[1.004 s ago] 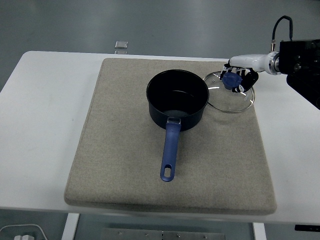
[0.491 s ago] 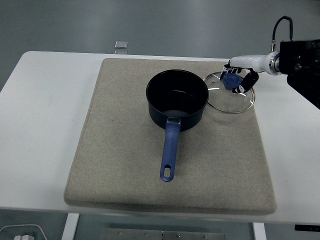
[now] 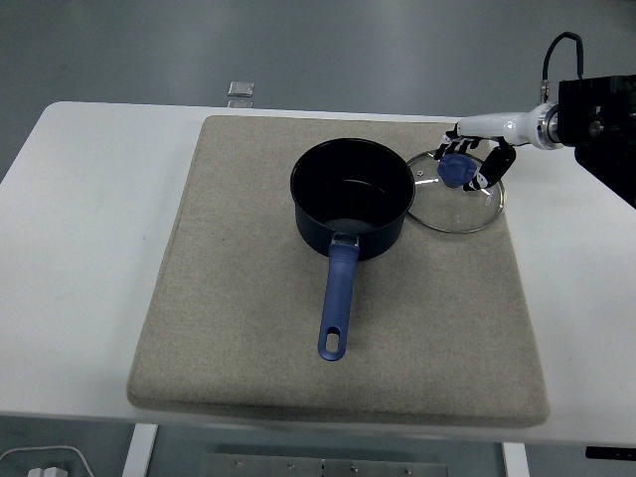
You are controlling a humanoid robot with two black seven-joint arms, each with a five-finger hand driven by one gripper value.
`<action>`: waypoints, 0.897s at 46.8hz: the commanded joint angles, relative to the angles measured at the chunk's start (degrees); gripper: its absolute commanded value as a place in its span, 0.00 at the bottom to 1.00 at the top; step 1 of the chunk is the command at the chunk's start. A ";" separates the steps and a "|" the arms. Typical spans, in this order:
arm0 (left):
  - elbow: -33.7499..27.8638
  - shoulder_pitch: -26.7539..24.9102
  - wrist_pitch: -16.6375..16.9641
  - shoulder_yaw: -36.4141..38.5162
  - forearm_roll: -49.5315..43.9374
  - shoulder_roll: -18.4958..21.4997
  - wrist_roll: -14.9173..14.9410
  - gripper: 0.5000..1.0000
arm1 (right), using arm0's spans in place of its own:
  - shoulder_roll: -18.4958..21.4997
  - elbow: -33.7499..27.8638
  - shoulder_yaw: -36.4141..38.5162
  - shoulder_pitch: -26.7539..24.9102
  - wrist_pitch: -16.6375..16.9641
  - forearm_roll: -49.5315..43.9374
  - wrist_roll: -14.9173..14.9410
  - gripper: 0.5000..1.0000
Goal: Lift the pot lid and place it to the right of the pot.
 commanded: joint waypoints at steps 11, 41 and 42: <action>0.06 0.00 0.05 0.01 0.00 0.00 -0.01 1.00 | -0.41 -0.08 1.50 1.24 1.31 14.60 0.08 0.64; 0.06 0.00 0.05 0.01 0.00 0.00 -0.01 1.00 | 1.17 -1.57 10.55 -3.42 -5.63 43.16 -0.54 0.64; 0.06 0.00 -0.03 0.01 0.00 0.00 -0.01 1.00 | 1.26 -1.84 10.55 -3.42 -5.90 44.48 -0.54 0.64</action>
